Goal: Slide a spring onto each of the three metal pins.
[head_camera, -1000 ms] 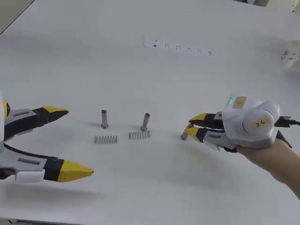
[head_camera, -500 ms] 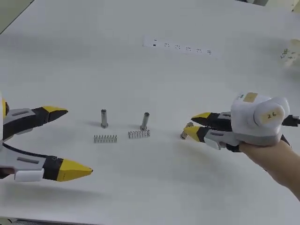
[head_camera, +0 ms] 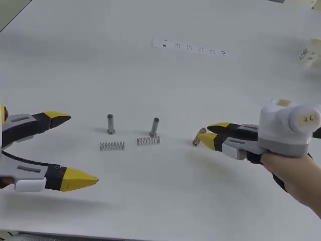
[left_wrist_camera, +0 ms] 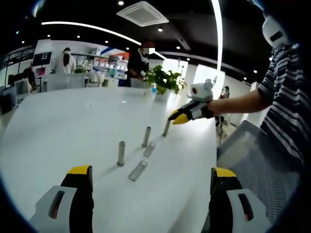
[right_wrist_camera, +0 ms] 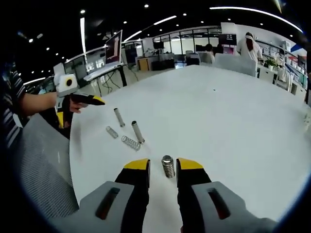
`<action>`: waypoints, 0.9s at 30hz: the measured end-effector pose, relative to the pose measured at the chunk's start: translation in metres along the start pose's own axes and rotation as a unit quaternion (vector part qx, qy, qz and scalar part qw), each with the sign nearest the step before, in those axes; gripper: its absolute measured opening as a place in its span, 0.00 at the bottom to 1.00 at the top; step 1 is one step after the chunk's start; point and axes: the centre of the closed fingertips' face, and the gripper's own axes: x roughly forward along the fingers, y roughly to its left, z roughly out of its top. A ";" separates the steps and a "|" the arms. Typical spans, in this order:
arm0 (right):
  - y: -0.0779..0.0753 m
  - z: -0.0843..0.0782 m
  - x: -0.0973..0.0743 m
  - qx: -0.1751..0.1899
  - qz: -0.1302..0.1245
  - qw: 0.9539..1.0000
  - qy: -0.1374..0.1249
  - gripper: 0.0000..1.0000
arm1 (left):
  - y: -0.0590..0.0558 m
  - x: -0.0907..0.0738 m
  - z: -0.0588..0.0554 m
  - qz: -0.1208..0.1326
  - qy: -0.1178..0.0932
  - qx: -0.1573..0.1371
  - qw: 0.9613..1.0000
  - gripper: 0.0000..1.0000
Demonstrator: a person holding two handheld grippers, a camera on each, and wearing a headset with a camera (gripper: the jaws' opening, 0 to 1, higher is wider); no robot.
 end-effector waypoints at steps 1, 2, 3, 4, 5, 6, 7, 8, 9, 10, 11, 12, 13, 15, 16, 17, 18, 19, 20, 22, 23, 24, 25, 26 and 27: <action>0.001 0.000 -0.001 0.003 0.001 1.000 -0.001 0.20 | 0.000 0.000 0.000 0.000 -0.001 0.000 1.000 0.98; 0.002 0.000 -0.001 0.010 0.002 1.000 -0.004 0.20 | 0.000 0.000 0.000 0.000 -0.001 -0.001 1.000 0.98; 0.002 -0.001 -0.002 0.013 0.001 1.000 -0.005 0.20 | 0.000 0.000 0.000 0.000 -0.002 -0.002 1.000 0.98; 0.003 -0.001 -0.003 0.016 0.001 1.000 -0.007 0.20 | 0.000 0.000 0.000 0.000 -0.003 -0.003 1.000 0.98; 0.003 -0.002 -0.003 0.017 0.001 1.000 -0.007 0.19 | 0.000 0.000 0.000 0.000 -0.003 -0.003 1.000 0.98; 0.003 -0.002 -0.004 0.021 0.001 1.000 -0.008 0.19 | 0.000 0.000 0.000 0.001 -0.004 -0.004 1.000 0.98; 0.003 -0.003 -0.004 0.022 0.001 1.000 -0.007 0.20 | 0.000 0.000 0.001 0.001 -0.005 -0.004 1.000 0.98; 0.002 -0.004 -0.005 0.022 0.001 1.000 -0.008 0.19 | 0.000 0.000 0.001 0.001 -0.005 -0.004 1.000 0.98; 0.002 -0.004 -0.006 0.025 0.000 1.000 -0.009 0.19 | 0.001 0.000 0.001 0.001 -0.006 -0.005 1.000 0.98; 0.001 -0.004 -0.007 0.029 -0.001 1.000 -0.010 0.19 | 0.001 0.000 0.001 0.001 -0.006 -0.004 1.000 0.98; 0.002 -0.005 -0.008 0.029 -0.001 1.000 -0.010 0.19 | 0.001 0.000 0.001 0.001 -0.006 -0.005 1.000 0.98; 0.002 -0.005 -0.008 0.028 -0.002 1.000 -0.010 0.19 | 0.001 0.000 0.001 0.001 -0.006 -0.005 1.000 0.98; 0.002 -0.005 -0.009 0.029 -0.002 1.000 -0.009 0.19 | 0.001 0.001 0.001 0.001 -0.006 -0.004 1.000 0.98; 0.004 -0.005 -0.010 0.027 -0.001 1.000 -0.010 0.20 | 0.001 0.001 0.001 0.001 -0.006 -0.004 1.000 0.98; 0.005 -0.004 -0.011 0.025 -0.001 1.000 -0.009 0.20 | 0.001 0.001 0.001 0.001 -0.006 -0.004 1.000 0.98; 0.006 -0.004 -0.011 0.021 0.001 1.000 -0.008 0.20 | 0.001 0.001 0.001 0.001 -0.006 -0.004 1.000 0.98; 0.008 -0.004 -0.011 0.018 0.002 1.000 -0.008 0.20 | 0.001 0.001 0.001 0.000 -0.006 -0.004 1.000 0.98; 0.009 -0.003 -0.012 0.016 0.003 1.000 -0.007 0.20 | 0.000 0.002 0.001 0.000 -0.005 -0.004 1.000 0.98; 0.011 -0.003 -0.012 0.010 0.006 1.000 -0.006 0.20 | 0.000 0.002 0.000 0.000 -0.005 -0.004 1.000 0.98; 0.014 -0.003 -0.013 0.004 0.009 1.000 -0.004 0.20 | 0.001 0.001 0.000 0.001 -0.005 -0.003 1.000 0.98; 0.015 -0.003 -0.013 0.002 0.010 1.000 -0.004 0.20 | 0.000 0.001 0.000 0.001 -0.005 -0.003 1.000 0.98; 0.016 -0.005 -0.013 -0.007 0.012 1.000 -0.001 0.20 | 0.000 0.001 0.000 0.001 -0.005 -0.003 1.000 0.98; 0.016 -0.005 -0.013 -0.012 0.013 1.000 0.001 0.20 | 0.001 0.000 0.000 0.002 -0.005 -0.003 1.000 0.98; 0.017 -0.006 -0.013 -0.016 0.016 1.000 0.003 0.20 | 0.001 0.000 -0.001 0.002 -0.004 -0.003 1.000 0.98; 0.018 -0.007 -0.013 -0.017 0.018 1.000 0.004 0.20 | 0.001 0.000 -0.001 0.002 -0.004 -0.004 1.000 0.98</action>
